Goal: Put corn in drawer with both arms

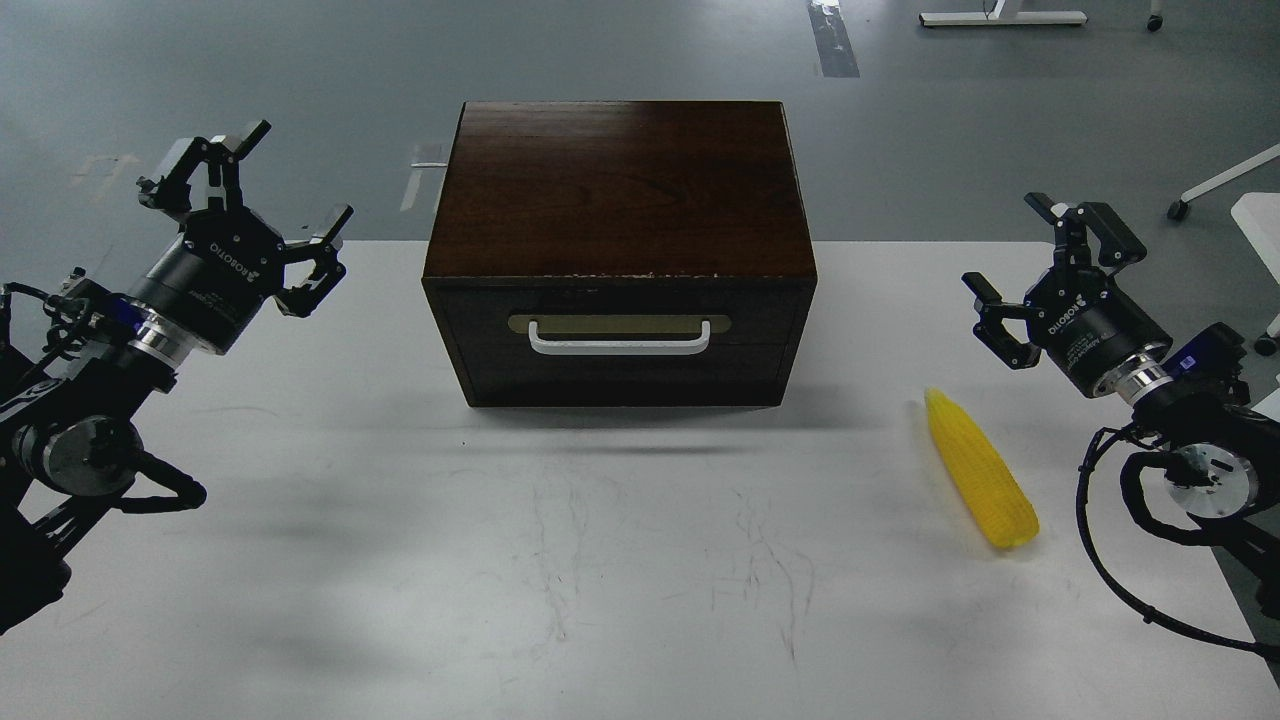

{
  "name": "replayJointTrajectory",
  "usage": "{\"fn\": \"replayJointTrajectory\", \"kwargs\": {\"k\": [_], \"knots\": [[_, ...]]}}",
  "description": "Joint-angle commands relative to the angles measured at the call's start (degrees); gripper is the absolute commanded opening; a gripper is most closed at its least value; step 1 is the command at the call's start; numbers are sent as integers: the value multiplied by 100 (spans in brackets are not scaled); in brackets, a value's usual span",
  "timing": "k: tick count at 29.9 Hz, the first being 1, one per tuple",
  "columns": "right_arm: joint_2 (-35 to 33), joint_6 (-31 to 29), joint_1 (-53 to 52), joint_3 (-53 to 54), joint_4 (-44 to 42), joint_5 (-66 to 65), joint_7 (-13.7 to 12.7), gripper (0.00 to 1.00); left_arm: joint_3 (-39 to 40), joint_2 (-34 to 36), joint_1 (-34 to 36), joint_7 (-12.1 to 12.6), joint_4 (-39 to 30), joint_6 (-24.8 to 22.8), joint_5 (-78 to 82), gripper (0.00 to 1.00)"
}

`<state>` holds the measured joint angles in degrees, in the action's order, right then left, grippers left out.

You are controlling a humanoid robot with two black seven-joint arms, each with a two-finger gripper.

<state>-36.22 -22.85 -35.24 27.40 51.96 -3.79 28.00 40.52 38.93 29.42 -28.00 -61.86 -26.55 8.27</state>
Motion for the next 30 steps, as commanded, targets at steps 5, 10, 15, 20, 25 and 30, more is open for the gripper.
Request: {"fn": "replayJointTrajectory", "kwargs": {"k": [5,10,15,20,25,30], "knots": [[-8,0,0,11,-10,-8,0,100,17,18,-7,0,-2,-43,-1,98],[-8,-53,-9,11,-10,-17,0,100,-9,88,81,0,358,-145,61,98],[-78,-62,-18,20,-10,-17,0,100,-44,676,274,0,841,-145,-18,98],[-113,-18,43,20,-89,-17,0,100,17,800,467,0,1097,-145,-36,98],[-113,-44,35,-33,-300,-26,0,100,35,1134,704,0,966,-145,52,98],[-113,-70,26,-32,-511,-26,0,100,44,1511,1205,0,-235,-145,638,98]]}}
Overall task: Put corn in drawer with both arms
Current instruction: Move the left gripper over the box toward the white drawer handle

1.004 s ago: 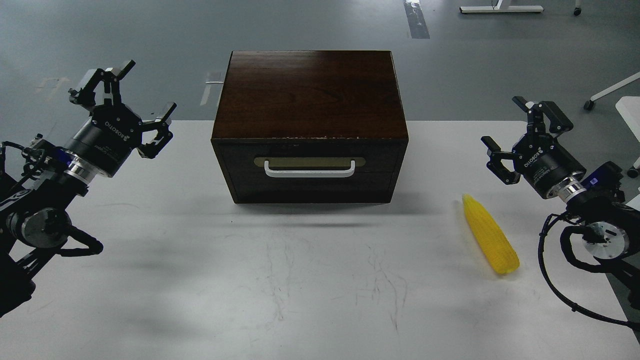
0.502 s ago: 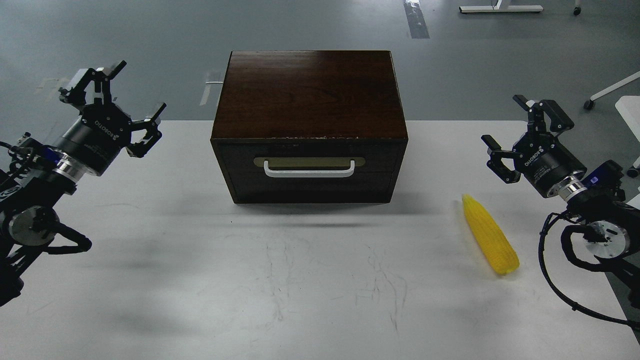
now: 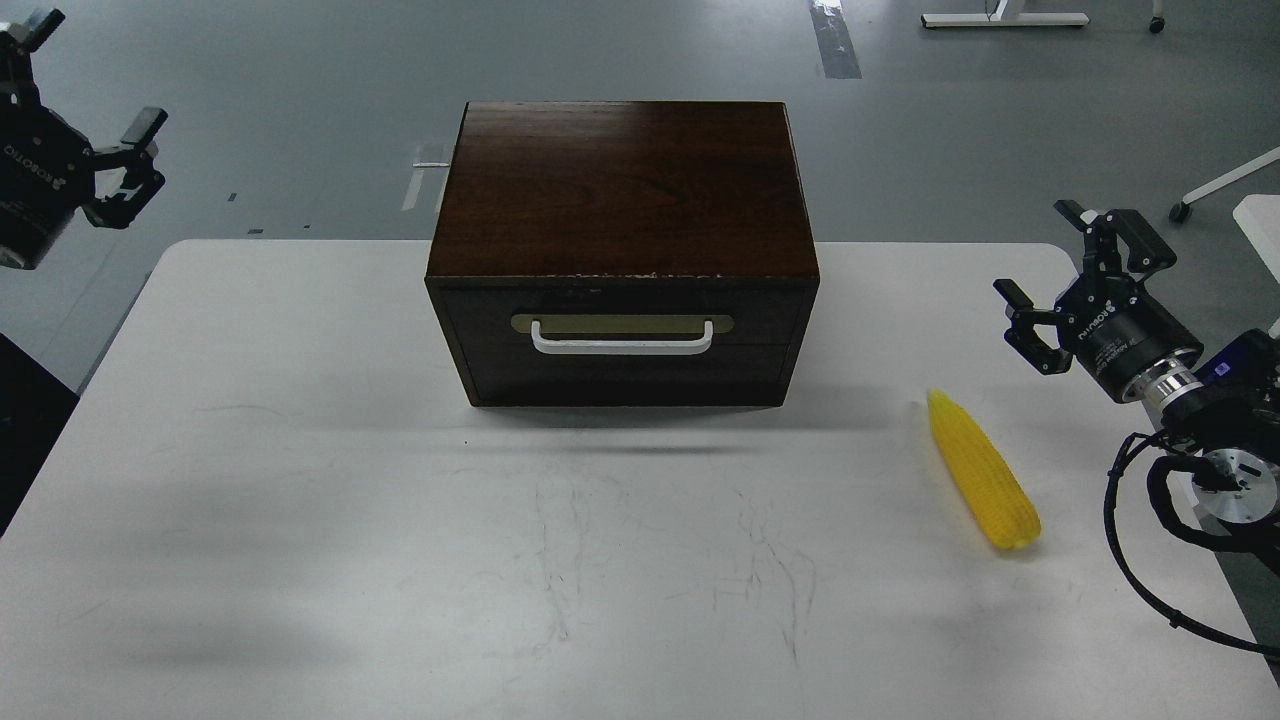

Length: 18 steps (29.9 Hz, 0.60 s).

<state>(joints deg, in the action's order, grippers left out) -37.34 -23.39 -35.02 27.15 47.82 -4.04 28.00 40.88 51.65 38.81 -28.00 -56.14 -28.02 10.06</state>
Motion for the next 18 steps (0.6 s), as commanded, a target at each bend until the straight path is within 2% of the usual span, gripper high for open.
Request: {"fn": "replayJointTrajectory", "kwargs": {"k": [1,2,6,8,11,15,18], "knots": [[-1,-17,4,-26,-97,0,0,100,7,267,328,0,-1011,2,584,98],[8,-17,13,-35,-97,0,0,100,16,276,425,0,-1413,2,898,98],[17,27,21,-44,-106,0,0,100,16,214,794,0,-2260,2,2155,98],[17,36,21,-26,-106,0,0,100,7,-39,1083,0,-2821,2,3907,98],[8,45,30,-17,-106,9,0,100,-19,-452,1338,0,-3182,2,5605,98],[-1,54,30,9,-106,0,0,100,-177,-936,1849,0,-3272,2,7412,98],[-1,62,30,35,-106,9,0,100,-764,-1288,2366,0,-3263,2,8326,98]]}}
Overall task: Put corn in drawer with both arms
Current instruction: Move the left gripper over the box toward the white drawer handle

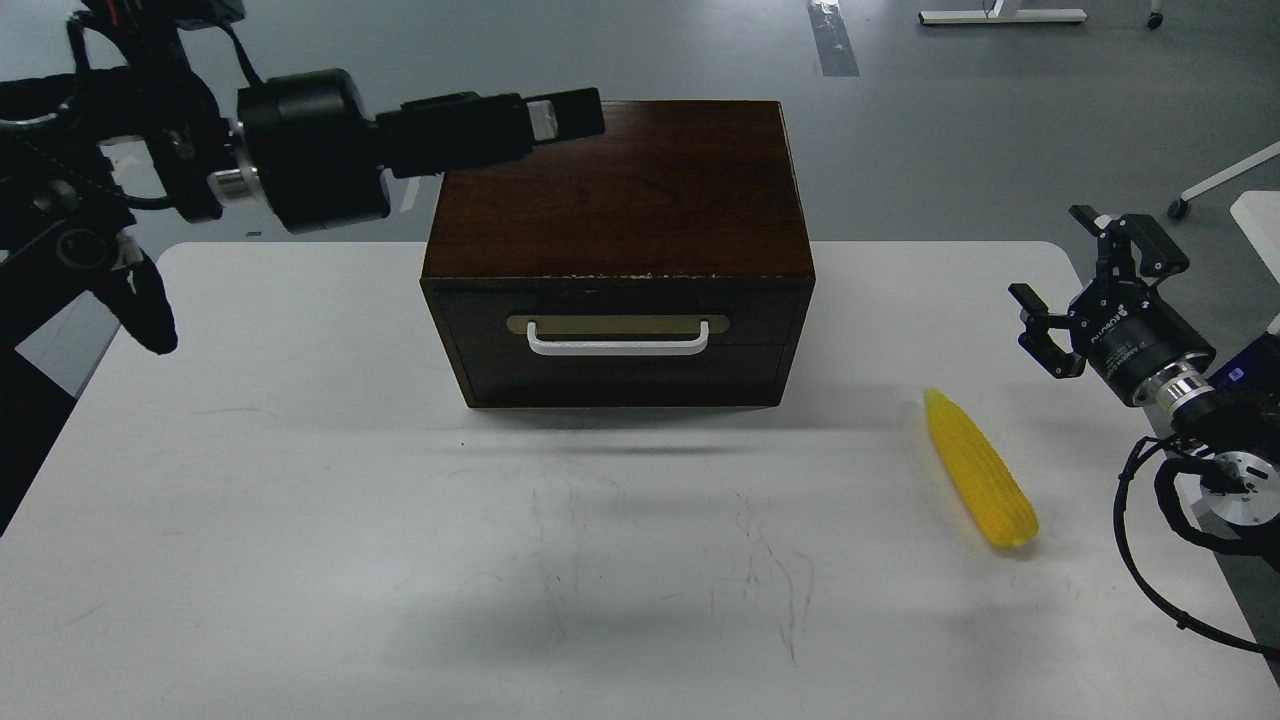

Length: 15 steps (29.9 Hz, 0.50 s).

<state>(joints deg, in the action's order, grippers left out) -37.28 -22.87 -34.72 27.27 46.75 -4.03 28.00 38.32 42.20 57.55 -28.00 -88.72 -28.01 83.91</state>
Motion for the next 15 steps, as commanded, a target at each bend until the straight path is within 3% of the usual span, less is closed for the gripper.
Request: {"fn": "replayJointTrajectory", "kwargs": {"k": [1,4,8,15], "knots": [[-8,37,0,33,1,8,0,100,-927,-483,833,0,12,1,1257,98],[-8,142,0,33,1,8,0,100,-1834,-686,1336,0,83,1,1837,98],[1,256,0,42,1,8,0,100,-2196,-941,1399,0,100,1,2734,98],[63,371,0,33,10,8,0,100,-2881,-1416,1627,0,916,1,4109,98]]}}
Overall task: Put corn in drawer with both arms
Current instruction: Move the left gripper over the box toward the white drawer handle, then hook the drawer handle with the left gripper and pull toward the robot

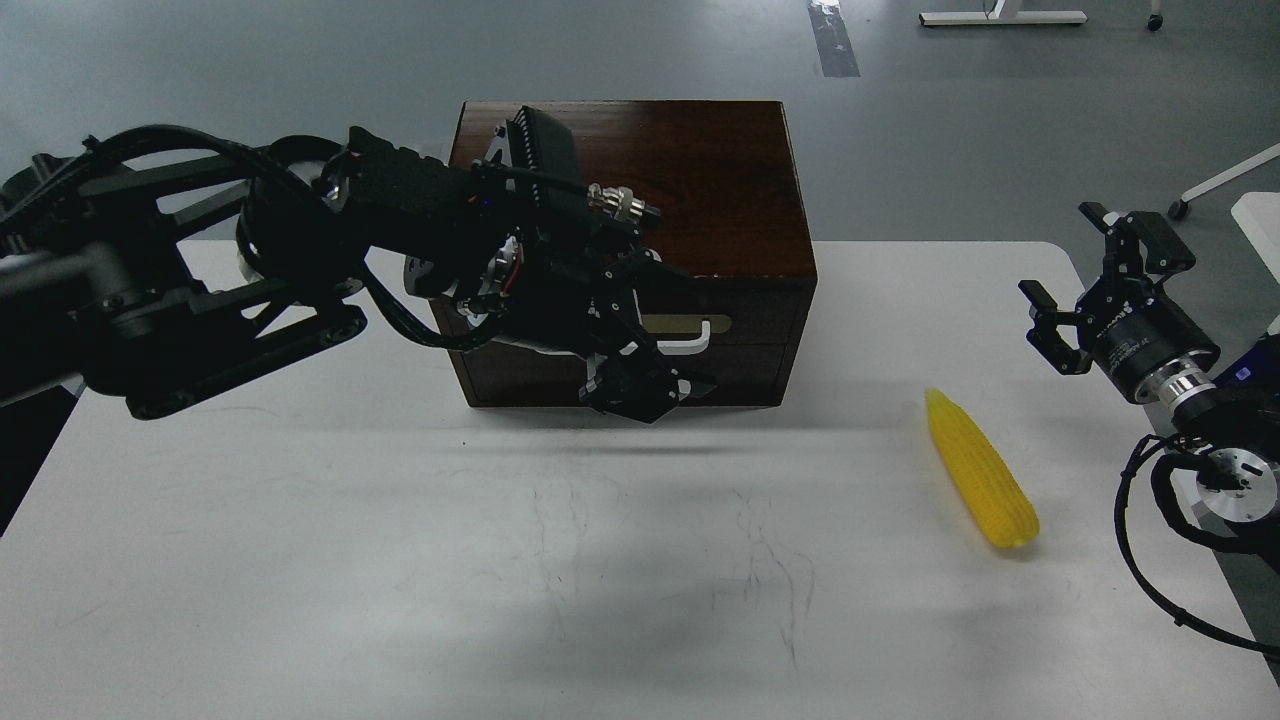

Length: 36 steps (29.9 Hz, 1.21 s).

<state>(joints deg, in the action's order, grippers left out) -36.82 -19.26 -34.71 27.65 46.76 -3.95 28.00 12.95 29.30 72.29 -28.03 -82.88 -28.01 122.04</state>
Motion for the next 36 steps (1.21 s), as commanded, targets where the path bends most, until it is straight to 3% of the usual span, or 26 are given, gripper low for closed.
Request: {"fn": "replayJointTrajectory", "kwargs": {"k": [1,6,36], "knots": [[16,10,0,3,0,0,0,100,-555,-144,241,3,421,1,296,98],[25,10,0,4,0,0,0,100,-1022,-328,418,3,641,1,296,98],[34,19,61,4,-9,0,0,100,-1216,-469,207,3,914,1,296,98]]}}
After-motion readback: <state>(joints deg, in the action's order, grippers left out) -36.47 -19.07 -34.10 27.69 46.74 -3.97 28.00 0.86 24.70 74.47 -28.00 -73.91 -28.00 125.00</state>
